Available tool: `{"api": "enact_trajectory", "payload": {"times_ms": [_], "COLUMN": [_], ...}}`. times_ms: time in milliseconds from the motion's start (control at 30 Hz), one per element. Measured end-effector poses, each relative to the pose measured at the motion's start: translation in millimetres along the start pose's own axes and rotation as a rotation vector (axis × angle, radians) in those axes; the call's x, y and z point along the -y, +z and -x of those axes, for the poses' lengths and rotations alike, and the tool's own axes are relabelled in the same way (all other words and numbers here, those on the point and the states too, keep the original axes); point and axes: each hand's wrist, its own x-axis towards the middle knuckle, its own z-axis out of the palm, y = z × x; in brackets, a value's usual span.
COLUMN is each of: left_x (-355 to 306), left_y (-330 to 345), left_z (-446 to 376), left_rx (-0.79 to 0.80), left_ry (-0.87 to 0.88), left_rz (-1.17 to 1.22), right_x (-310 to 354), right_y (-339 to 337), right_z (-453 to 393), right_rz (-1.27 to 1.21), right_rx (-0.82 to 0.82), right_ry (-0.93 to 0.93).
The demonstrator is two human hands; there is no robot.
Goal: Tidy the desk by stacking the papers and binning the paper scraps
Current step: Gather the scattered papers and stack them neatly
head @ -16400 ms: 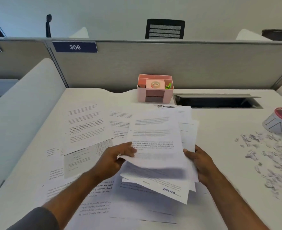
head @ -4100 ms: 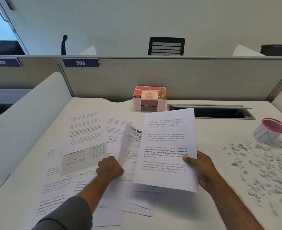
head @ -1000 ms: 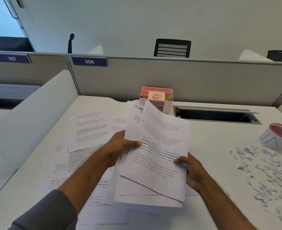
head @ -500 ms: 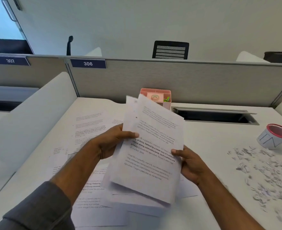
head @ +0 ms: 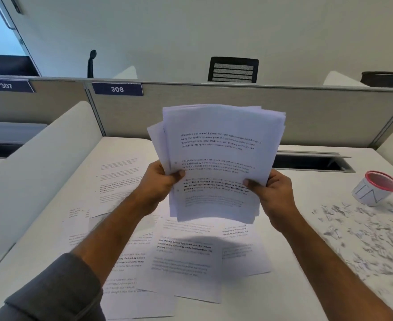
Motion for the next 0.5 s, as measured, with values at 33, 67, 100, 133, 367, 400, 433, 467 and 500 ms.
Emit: {"api": "enact_trajectory", "payload": {"times_ms": [33,67,100,133,367,400,433,467,500], "left_x": [0,0,1,1,8,11,14,18,22], "left_y": [1,1,0,-1,3,5,7,8,10], "left_z": [0,-1,-1,-2,-5,-6,-6,-7,-7], "left_rx": [-0.001,0.01,0.029,0.049,0.11,0.09,0.068,0.05,0.036], "left_ry": [0.025,0.046,0.065,0.078,0.036,0.019,0.003,-0.012,-0.022], "left_rz": [-0.01,-0.009,0.005,0.025,0.023,0.017,-0.001,-0.02,-0.03], "right_x": [0,0,0,0,-15,-17,-19,-21,-23], "right_y": [1,1,1,1,-9,-9,-9,-10,-10], "right_z": [0,0,0,0,5,6,7,8,9], "right_rz": [0.013,0.02,0.02,0.007,0.008,0.015,0.022,0.03,0.04], "right_rx": [-0.008,-0.013,-0.011,-0.002,-0.004,0.002,0.008,0.014,0.017], "right_ry": [-0.014,-0.026,-0.035,-0.037,0.059,0.072,0.082,0.088,0.095]}}
